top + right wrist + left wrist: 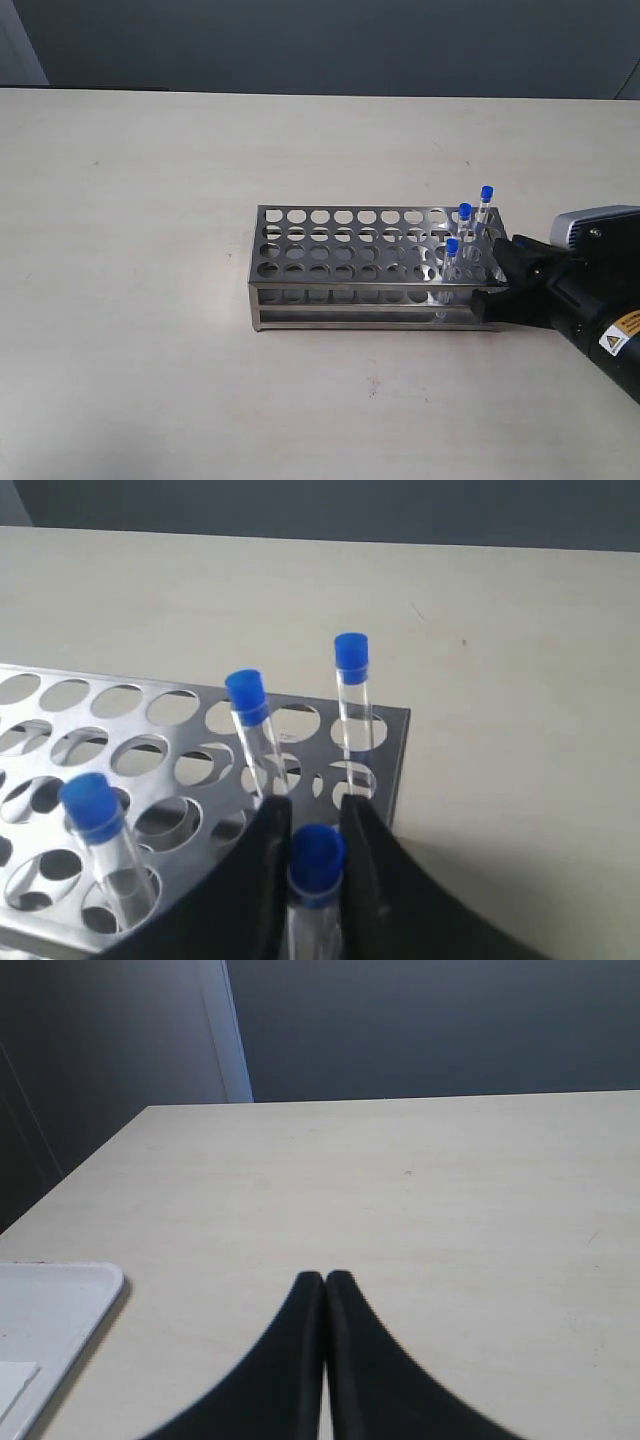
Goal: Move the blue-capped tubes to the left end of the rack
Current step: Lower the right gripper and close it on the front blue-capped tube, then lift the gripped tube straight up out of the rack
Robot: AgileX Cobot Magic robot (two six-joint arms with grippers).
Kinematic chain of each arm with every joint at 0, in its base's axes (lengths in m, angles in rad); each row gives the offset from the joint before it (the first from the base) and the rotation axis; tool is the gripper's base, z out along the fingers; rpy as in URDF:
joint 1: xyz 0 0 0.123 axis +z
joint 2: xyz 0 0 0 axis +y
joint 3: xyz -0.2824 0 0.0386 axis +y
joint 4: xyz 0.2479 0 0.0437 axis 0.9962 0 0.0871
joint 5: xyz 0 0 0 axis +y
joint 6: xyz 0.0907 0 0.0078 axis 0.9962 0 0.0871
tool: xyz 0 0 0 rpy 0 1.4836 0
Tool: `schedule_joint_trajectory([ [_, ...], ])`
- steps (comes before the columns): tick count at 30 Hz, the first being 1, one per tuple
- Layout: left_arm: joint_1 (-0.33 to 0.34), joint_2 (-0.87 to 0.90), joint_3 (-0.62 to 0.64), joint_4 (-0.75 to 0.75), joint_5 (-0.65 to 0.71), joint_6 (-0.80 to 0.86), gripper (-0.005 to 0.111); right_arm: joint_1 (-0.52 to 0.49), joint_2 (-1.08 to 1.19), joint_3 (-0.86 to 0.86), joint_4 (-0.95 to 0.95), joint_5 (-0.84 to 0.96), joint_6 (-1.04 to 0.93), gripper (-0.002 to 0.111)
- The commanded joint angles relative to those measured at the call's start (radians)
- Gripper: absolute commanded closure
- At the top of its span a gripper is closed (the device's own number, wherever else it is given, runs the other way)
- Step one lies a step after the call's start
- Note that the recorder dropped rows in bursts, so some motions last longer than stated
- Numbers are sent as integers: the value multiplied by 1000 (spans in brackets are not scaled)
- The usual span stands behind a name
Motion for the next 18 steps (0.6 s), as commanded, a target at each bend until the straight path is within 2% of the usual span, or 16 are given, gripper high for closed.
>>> schedule_joint_trajectory([
  [1, 2, -6, 2, 0, -2, -5, 106, 4, 2, 0, 4, -45, -3, 109],
  [7, 2, -6, 2, 0, -2, -5, 106, 4, -59, 0, -1, -107, -3, 109],
  [18, 2, -6, 2, -2, -2, -5, 106, 4, -294, 0, -3, 166, -34, 109],
])
